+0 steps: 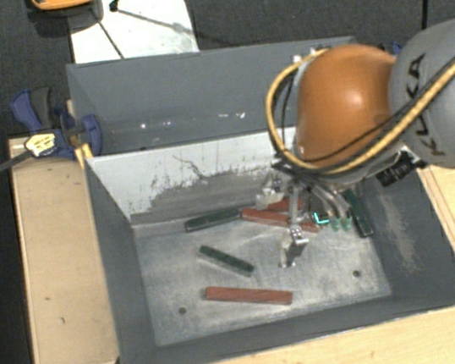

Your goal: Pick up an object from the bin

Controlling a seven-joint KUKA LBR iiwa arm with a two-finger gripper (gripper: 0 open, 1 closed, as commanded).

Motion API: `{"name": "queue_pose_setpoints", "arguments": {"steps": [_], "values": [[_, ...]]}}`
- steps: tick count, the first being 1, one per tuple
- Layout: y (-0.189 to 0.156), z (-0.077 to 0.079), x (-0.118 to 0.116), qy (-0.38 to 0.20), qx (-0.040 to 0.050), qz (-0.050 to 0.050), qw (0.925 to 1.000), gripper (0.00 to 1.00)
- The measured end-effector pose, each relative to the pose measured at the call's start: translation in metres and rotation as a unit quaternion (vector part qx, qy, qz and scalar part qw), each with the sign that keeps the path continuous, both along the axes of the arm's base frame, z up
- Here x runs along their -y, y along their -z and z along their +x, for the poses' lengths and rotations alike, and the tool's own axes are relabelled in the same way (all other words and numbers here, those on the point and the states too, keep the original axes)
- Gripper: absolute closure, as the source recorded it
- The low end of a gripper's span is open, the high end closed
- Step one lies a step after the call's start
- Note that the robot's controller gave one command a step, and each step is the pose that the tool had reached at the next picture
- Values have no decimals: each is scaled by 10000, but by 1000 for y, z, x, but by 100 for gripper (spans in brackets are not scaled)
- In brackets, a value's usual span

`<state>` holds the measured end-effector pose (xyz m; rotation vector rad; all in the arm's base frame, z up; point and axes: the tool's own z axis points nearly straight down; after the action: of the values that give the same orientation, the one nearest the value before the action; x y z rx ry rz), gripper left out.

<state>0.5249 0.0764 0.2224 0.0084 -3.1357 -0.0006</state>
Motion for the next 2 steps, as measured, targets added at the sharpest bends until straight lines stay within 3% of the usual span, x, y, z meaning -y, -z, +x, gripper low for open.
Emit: {"name": "queue_pose_setpoints", "arguments": {"steps": [1,2], "values": [[-4,2,0,10,42,3,10000,0],[20,-2,-2,136,104,10,9999,0]]}}
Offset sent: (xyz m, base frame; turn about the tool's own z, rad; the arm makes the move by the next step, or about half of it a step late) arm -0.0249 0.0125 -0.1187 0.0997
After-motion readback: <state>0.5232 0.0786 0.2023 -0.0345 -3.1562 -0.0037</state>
